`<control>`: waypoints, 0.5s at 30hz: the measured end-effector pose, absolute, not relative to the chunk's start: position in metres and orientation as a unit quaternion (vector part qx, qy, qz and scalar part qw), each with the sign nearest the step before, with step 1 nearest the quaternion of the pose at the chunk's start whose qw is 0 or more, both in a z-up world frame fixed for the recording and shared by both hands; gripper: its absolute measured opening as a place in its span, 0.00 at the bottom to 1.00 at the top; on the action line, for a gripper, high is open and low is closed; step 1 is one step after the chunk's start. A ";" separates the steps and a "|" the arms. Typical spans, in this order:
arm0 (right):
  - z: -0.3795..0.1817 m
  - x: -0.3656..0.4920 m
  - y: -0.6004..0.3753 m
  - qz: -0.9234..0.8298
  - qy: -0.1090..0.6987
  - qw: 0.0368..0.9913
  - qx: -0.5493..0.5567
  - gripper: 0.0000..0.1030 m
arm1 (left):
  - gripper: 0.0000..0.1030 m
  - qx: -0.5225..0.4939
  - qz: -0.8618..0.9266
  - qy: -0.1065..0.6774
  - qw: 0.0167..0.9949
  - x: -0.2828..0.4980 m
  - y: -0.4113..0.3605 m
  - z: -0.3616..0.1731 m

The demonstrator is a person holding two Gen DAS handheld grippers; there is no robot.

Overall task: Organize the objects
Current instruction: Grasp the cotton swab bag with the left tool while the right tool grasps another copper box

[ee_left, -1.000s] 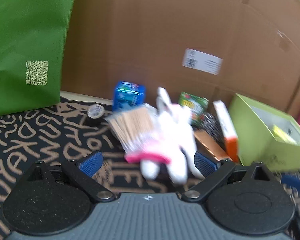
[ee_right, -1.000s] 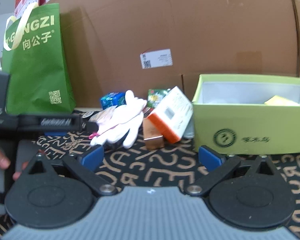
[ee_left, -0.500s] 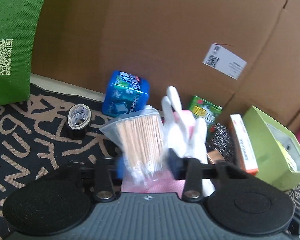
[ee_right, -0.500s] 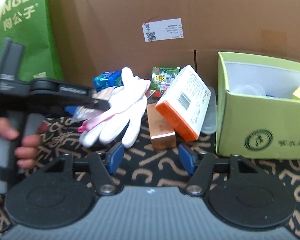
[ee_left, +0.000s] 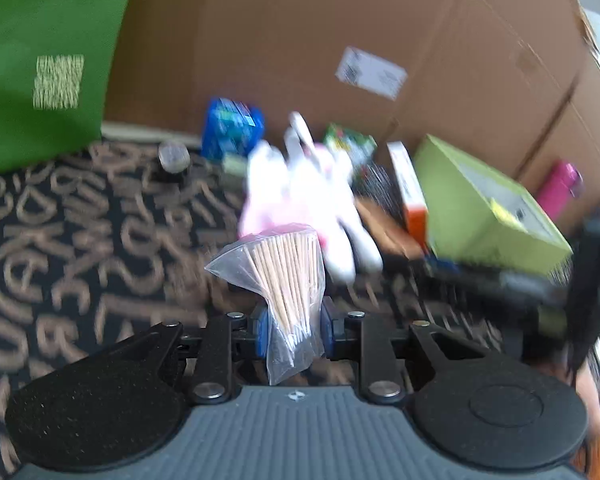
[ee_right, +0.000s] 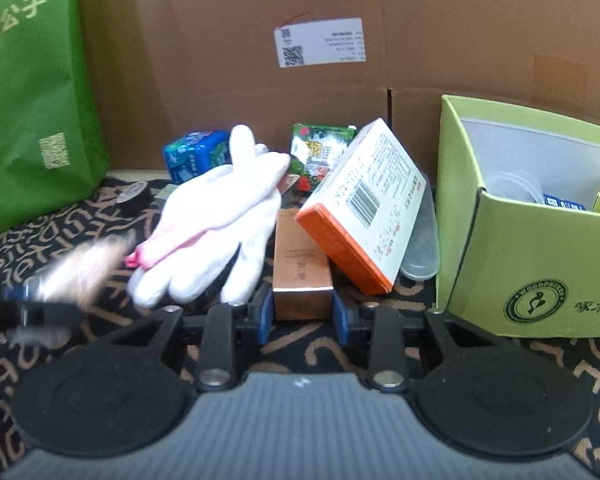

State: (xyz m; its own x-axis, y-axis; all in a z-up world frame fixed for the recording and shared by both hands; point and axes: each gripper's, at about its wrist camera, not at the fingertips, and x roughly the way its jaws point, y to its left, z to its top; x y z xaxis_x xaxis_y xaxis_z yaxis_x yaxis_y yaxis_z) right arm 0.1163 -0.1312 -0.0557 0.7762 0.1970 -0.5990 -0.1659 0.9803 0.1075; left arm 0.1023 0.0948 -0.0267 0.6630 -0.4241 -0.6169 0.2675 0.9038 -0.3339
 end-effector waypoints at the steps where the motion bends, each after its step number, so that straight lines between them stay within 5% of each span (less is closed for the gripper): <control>1: -0.054 0.111 -0.132 0.099 0.319 0.942 0.023 0.29 | 0.25 -0.106 -0.198 0.368 0.902 0.095 0.091 -0.029; 11: -0.045 0.001 -0.157 0.125 0.333 0.934 -0.034 0.29 | 0.25 -0.072 -0.233 0.368 0.897 0.051 0.046 -0.039; 15: -0.046 -0.023 -0.164 0.126 0.342 0.929 -0.062 0.29 | 0.50 -0.054 -0.221 0.356 0.906 0.052 0.034 -0.040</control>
State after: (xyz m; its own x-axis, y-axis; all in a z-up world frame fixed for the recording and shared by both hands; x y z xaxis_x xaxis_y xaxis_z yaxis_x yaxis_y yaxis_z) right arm -0.0235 -0.1638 -0.0465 0.7342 0.1912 -0.6514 -0.2757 0.9608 -0.0288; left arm 0.0516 0.0343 -0.0397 0.6485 -0.4391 -0.6218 0.3616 0.8965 -0.2560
